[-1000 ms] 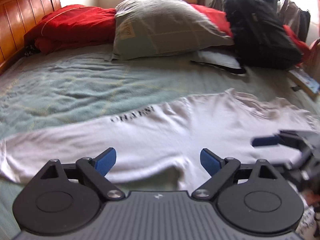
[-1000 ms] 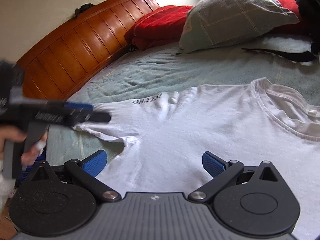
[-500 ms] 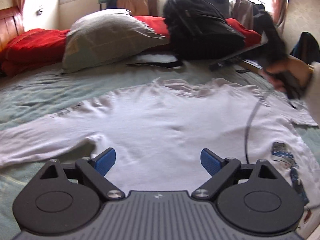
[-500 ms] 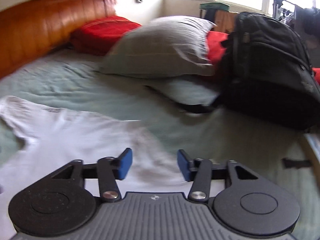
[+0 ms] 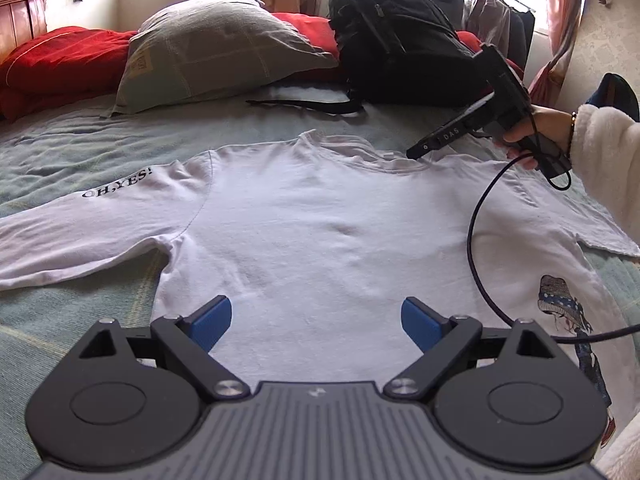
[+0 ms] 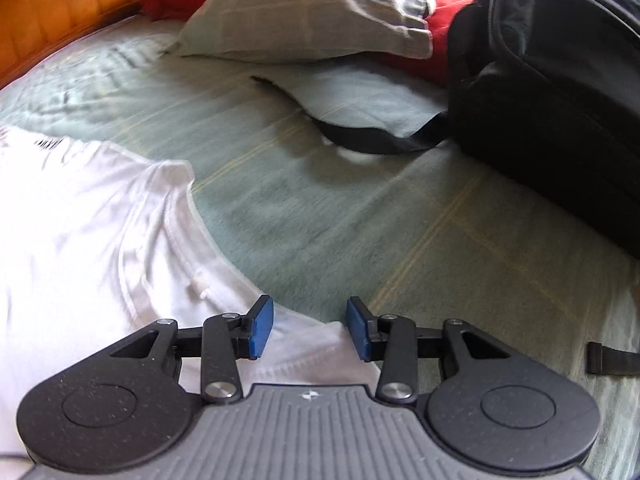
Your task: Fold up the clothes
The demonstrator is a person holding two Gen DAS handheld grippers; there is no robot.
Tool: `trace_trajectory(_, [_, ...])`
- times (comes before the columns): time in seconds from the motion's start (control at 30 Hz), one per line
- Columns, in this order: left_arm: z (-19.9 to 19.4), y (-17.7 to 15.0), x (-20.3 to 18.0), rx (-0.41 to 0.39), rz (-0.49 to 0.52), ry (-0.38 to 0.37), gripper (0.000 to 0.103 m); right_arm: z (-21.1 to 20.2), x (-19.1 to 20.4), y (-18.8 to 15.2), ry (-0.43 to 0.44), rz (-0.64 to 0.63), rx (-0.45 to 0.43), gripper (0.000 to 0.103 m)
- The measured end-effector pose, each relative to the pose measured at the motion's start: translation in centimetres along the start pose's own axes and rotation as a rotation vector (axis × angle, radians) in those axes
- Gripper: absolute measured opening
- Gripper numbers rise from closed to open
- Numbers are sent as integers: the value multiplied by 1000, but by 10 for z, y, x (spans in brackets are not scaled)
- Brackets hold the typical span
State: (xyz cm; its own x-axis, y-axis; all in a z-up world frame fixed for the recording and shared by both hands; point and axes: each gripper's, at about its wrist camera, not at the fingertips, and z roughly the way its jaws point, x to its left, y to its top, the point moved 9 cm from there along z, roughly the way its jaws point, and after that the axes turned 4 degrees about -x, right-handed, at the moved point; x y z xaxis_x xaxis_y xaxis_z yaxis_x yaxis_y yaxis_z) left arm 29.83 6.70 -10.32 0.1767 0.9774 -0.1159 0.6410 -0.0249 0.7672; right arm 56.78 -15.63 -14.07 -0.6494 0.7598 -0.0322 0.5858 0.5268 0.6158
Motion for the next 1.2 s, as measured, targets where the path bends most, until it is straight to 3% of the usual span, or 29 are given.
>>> trace_trajectory(0.1, [2,-1,0,7,-1,9,92,-1,4,-6,-6,-47,18,47])
trace_trajectory(0.23, [2,-3,-3,14,11,10,92,-1,18,-9,-44,-204,28,46])
trace_trajectory(0.3, [2,-4,-3,16,7,9,92,0,25,-9,-43,-247,41,38])
trace_trajectory(0.33, [1,-5,-4,16,8,10,92,0,29,-9,-30,-261,48,17])
trace_trajectory(0.37, [1,-5,-4,16,7,10,92,0,33,-9,-17,-275,55,9])
trace_trajectory(0.67, [-4,-5,-3,7,2,12,92,2,21,9,-131,-236,-20,2])
trace_trajectory(0.8, [-4,-4,2,4,-9,24,92,-1,15,19,-160,-200,-58,3])
trace_trajectory(0.9, [-3,-4,5,8,-14,31,92,-12,14,28,-133,-181,-87,17])
trace_trajectory(0.97, [-2,-5,5,10,-13,29,92,-19,13,35,-114,-168,-105,34])
trace_trajectory(1.03, [-1,-6,2,14,-10,22,92,-18,11,34,-105,-164,-92,42])
trace_trajectory(1.2, [-2,-9,2,19,-2,22,92,4,13,16,-92,-217,1,41])
